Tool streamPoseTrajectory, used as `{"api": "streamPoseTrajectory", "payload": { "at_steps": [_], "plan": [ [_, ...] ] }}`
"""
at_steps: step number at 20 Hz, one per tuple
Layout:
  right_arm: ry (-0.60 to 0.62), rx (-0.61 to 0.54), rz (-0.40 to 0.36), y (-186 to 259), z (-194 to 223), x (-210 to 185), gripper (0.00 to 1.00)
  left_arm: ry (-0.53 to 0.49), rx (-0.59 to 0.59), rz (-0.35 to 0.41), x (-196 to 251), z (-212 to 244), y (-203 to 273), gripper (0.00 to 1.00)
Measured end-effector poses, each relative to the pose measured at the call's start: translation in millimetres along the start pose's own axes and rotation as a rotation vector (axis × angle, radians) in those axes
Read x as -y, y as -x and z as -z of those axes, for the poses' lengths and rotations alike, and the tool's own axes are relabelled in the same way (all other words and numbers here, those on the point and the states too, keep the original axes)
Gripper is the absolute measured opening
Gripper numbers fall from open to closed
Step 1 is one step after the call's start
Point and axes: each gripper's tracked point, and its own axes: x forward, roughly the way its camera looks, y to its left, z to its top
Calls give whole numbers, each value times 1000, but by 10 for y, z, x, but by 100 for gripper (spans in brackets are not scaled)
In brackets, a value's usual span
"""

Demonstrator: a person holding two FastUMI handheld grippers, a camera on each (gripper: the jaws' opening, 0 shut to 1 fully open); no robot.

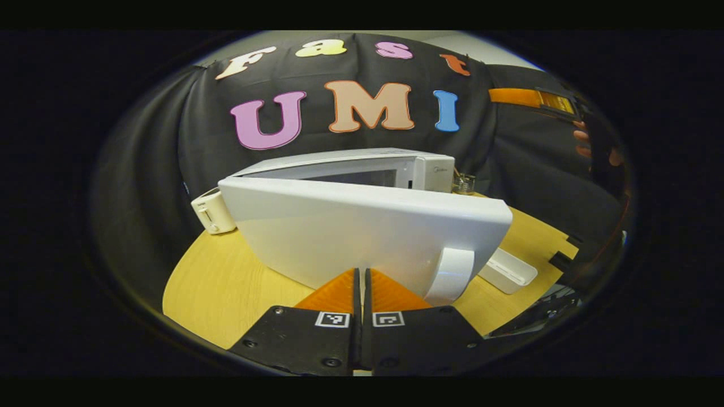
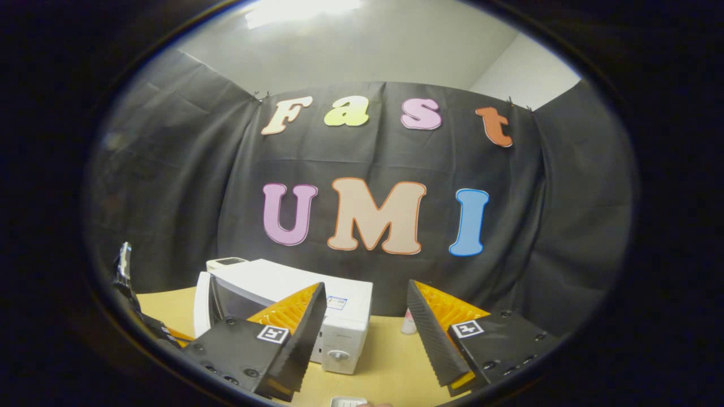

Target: Open the microwave oven with the left hand, put the food in, and close the microwave oven.

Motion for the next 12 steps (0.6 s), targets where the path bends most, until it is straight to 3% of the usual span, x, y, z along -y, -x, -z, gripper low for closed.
{"api": "streamPoseTrajectory", "payload": {
  "at_steps": [12],
  "plan": [
    [-1, -15, -10, -181, 76, 182, 78, 13, 54, 19, 421, -431, -692, 1]
  ]
}}
